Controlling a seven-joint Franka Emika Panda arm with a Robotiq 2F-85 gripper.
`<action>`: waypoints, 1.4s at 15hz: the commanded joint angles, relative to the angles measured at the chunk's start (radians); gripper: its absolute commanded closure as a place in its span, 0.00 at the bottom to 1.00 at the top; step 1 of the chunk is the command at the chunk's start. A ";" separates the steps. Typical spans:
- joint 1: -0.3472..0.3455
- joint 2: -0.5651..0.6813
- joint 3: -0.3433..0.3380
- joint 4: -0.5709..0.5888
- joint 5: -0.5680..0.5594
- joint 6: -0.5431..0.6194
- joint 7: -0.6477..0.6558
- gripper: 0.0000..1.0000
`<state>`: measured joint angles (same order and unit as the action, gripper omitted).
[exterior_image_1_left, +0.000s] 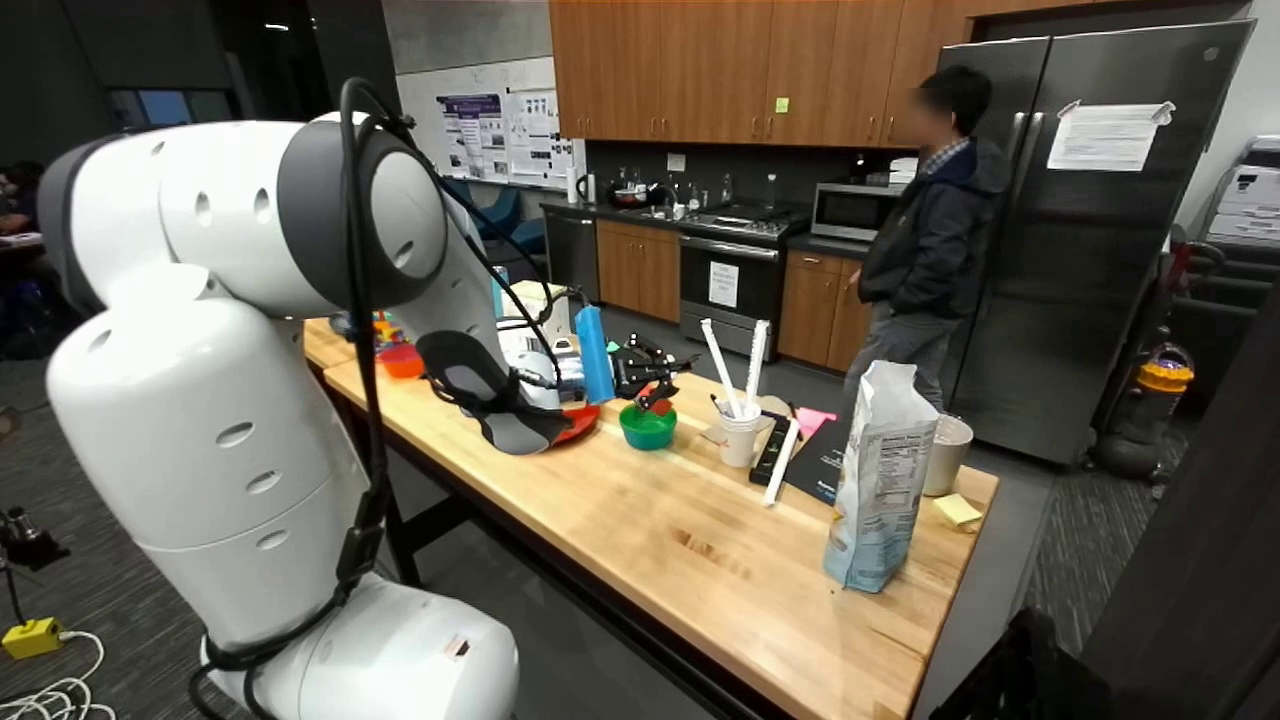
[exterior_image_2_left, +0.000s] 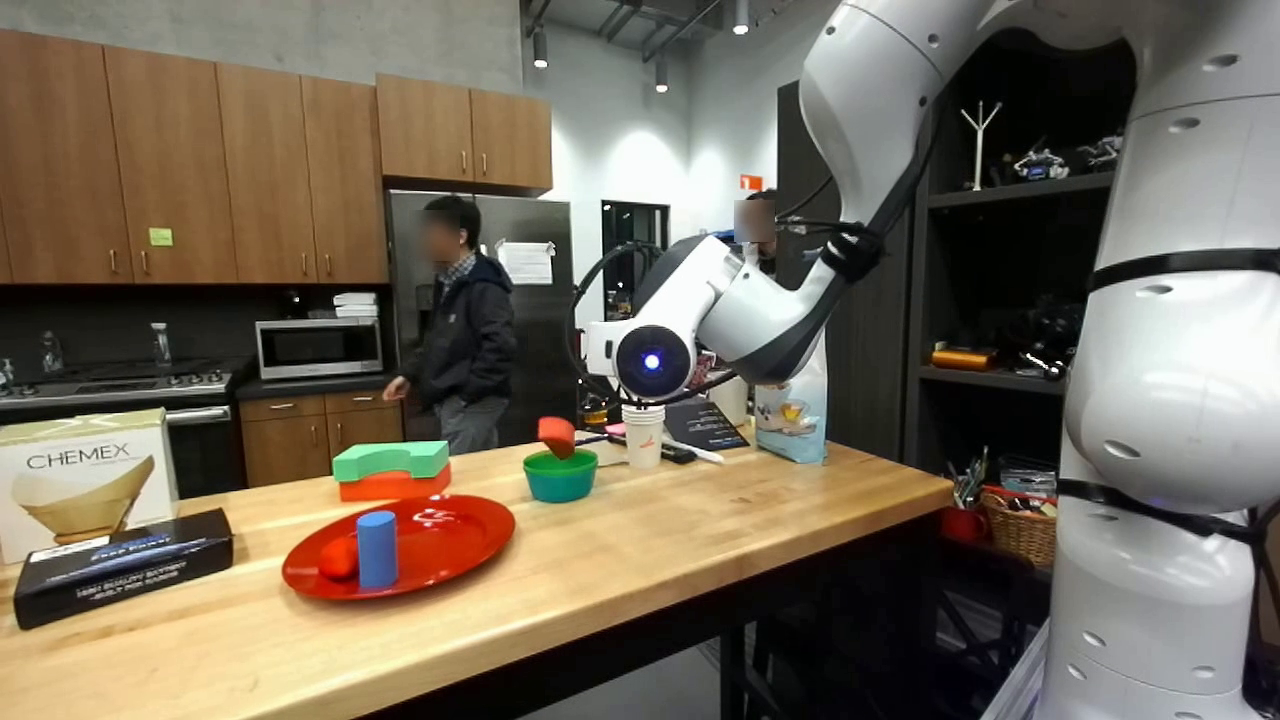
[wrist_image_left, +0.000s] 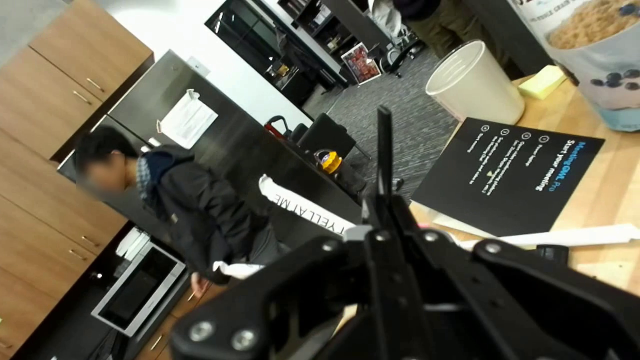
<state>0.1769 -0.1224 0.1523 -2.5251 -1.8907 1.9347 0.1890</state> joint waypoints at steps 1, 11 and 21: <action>0.000 -0.033 -0.005 -0.020 0.042 -0.008 0.006 0.99; -0.002 -0.079 -0.025 -0.007 0.055 0.064 -0.001 0.99; 0.005 -0.098 -0.040 0.019 0.078 0.310 0.065 0.99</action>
<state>0.1778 -0.2114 0.1278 -2.5145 -1.8336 2.1780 0.2464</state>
